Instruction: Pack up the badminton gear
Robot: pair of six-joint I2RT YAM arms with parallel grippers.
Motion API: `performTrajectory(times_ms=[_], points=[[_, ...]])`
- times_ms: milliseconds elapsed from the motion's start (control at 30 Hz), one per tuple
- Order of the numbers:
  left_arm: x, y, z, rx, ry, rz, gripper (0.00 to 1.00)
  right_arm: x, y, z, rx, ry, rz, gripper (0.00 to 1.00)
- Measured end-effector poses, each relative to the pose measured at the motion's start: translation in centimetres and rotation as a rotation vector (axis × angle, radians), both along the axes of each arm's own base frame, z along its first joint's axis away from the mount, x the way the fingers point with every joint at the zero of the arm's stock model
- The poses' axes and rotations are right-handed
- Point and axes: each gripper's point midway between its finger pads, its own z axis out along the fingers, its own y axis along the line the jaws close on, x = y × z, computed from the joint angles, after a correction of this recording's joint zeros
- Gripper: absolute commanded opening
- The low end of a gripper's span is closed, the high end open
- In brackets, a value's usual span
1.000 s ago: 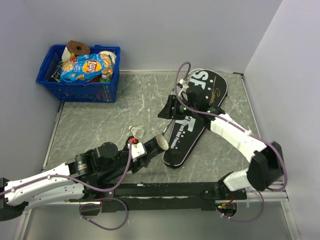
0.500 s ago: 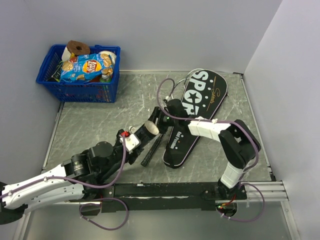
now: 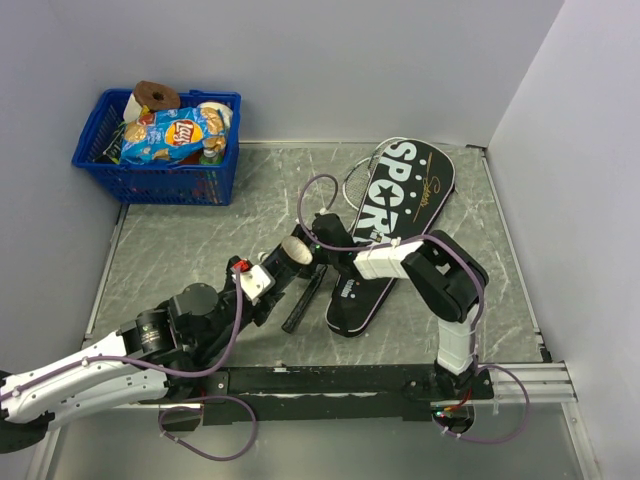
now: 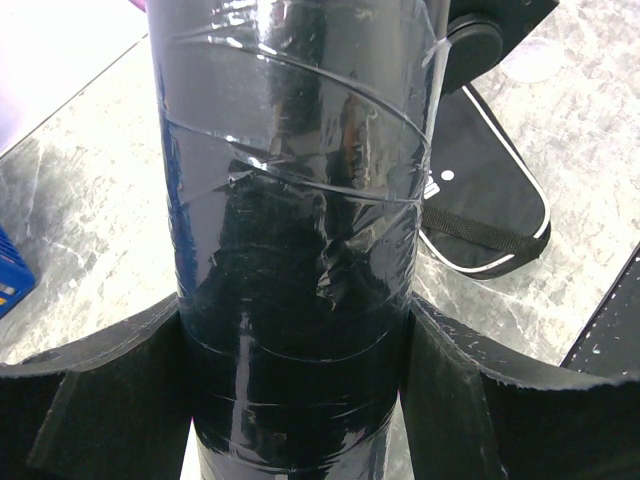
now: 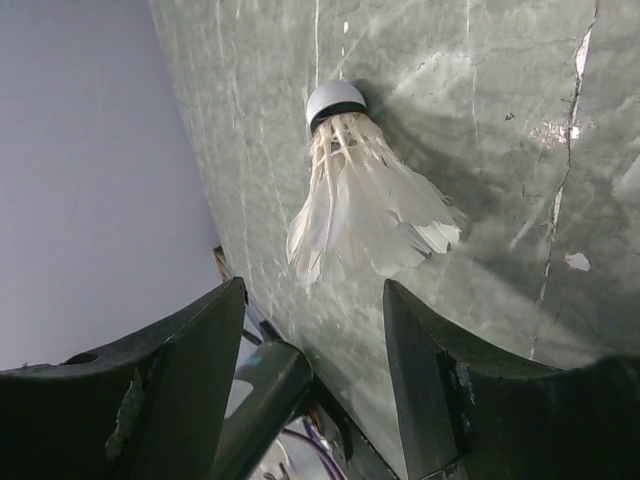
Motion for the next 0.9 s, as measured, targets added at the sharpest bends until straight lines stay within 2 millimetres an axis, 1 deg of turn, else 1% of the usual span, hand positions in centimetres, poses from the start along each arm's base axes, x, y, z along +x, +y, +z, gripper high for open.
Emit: performTrajectory(times_ms=[67,267,500,667,733,767,900], points=[[0.0,-0.1,0.0,-0.001,0.001,-0.004,0.01,0.1,0.2,-0.1,-0.001,0.005,-0.018,0.64],[-0.2,-0.1,0.0,-0.004,0.002,-0.014,0.01,1.1,0.9,0.5,0.020,-0.013,-0.063,0.63],[-0.2,-0.2,0.0,-0.004,0.004,-0.021,0.01,3.0,1.8,1.3,0.038,-0.037,-0.110,0.63],[-0.3,-0.2,0.0,-0.004,0.005,-0.023,0.01,4.1,2.5,1.1,0.025,-0.044,-0.125,0.59],[-0.3,-0.3,0.0,-0.005,0.005,-0.025,0.01,4.3,2.6,1.2,0.018,-0.046,-0.127,0.55],[-0.3,-0.3,0.0,-0.004,0.005,-0.026,0.01,4.4,2.6,1.2,0.014,-0.050,-0.126,0.49],[-0.3,-0.3,0.0,-0.005,0.006,-0.027,0.01,4.5,2.5,1.2,0.002,-0.061,-0.124,0.38]])
